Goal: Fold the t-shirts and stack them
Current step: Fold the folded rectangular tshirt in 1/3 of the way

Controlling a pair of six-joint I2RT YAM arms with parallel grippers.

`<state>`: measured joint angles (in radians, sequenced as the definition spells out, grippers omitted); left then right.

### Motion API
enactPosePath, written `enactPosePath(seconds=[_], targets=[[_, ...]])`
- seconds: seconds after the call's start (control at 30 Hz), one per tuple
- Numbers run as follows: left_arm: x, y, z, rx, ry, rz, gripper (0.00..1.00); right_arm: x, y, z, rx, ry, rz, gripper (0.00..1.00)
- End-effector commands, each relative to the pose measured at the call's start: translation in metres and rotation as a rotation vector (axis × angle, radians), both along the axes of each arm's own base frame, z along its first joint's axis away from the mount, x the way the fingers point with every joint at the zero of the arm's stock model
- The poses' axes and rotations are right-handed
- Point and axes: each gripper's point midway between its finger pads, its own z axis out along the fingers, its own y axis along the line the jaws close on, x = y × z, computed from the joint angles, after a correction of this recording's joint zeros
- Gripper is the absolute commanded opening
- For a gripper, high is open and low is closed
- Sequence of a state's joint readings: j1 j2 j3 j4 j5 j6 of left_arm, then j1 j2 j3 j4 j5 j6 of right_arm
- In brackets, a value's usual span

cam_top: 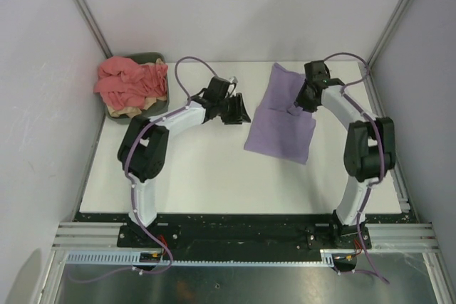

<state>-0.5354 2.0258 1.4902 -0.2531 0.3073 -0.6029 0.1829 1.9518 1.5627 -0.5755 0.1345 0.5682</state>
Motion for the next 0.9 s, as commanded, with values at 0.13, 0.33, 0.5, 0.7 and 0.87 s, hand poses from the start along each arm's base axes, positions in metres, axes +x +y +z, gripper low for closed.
enactPosePath(seconds=[0.13,0.33,0.5,0.7,0.87], targets=[[-0.040,0.013,-0.004,-0.002,0.038,-0.051,0.42,-0.092,0.002,0.027,0.067,0.005,0.016,0.35],[-0.055,0.011,-0.011,0.005,0.055,-0.084,0.41,-0.152,0.002,0.000,0.132,0.058,0.017,0.33],[-0.059,0.008,-0.015,0.012,0.060,-0.085,0.41,-0.173,0.000,-0.023,0.135,0.104,0.010,0.33],[-0.060,0.010,-0.018,0.020,0.064,-0.076,0.41,-0.187,-0.003,-0.048,0.120,0.161,0.011,0.32],[-0.061,0.011,-0.018,0.023,0.066,-0.074,0.41,-0.194,-0.006,-0.062,0.103,0.192,0.004,0.33]])
